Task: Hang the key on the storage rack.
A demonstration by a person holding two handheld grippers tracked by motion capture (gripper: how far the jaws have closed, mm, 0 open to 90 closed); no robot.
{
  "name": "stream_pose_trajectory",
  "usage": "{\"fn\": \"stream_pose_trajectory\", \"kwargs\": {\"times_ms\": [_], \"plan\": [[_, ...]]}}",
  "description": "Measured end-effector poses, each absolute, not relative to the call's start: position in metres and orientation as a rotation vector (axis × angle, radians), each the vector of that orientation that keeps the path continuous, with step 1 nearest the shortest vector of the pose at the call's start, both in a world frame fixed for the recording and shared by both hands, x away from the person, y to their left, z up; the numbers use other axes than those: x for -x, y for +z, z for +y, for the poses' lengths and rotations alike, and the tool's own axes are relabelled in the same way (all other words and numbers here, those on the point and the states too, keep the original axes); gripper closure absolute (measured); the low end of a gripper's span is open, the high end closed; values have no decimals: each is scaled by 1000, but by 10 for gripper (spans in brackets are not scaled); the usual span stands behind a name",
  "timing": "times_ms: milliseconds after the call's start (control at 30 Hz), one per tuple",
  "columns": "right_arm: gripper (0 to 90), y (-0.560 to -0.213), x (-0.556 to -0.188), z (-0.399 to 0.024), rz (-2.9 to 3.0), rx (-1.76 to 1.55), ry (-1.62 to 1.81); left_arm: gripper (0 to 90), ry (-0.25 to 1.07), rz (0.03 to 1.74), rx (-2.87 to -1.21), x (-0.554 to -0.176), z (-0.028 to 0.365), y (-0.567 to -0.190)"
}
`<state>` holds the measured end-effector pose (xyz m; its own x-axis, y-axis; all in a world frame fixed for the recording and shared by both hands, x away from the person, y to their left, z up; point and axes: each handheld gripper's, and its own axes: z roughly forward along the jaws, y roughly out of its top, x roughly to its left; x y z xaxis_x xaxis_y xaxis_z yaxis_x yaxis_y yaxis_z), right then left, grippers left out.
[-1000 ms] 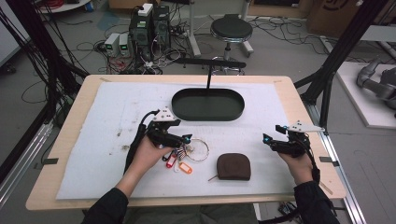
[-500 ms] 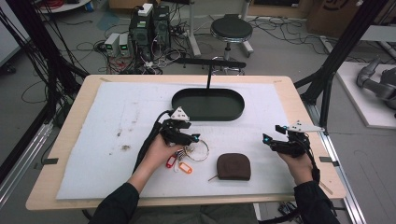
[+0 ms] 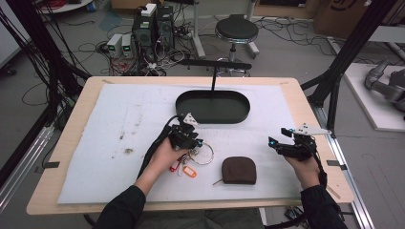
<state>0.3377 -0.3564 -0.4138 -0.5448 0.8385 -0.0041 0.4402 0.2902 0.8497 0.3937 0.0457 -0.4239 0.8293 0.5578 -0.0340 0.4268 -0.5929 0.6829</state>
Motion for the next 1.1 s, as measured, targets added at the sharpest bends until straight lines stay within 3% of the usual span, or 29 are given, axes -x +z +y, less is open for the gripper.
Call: {"fn": "stream_pose_trajectory", "kwargs": {"times_ms": [333, 533, 700, 1100], "plan": [[307, -414, -338, -357, 2115, -1144, 1172, 714, 237, 734, -2356, -395, 42, -430], [307, -414, -338, -357, 2113, -1150, 1174, 823, 262, 699, -2367, -390, 40, -430], [307, -414, -338, -357, 2116, -1148, 1173, 841, 249, 697, -2367, -390, 41, -430], [308, -414, -337, -357, 2111, -1150, 1178, 857, 262, 563, -2139, -376, 60, -399]]}}
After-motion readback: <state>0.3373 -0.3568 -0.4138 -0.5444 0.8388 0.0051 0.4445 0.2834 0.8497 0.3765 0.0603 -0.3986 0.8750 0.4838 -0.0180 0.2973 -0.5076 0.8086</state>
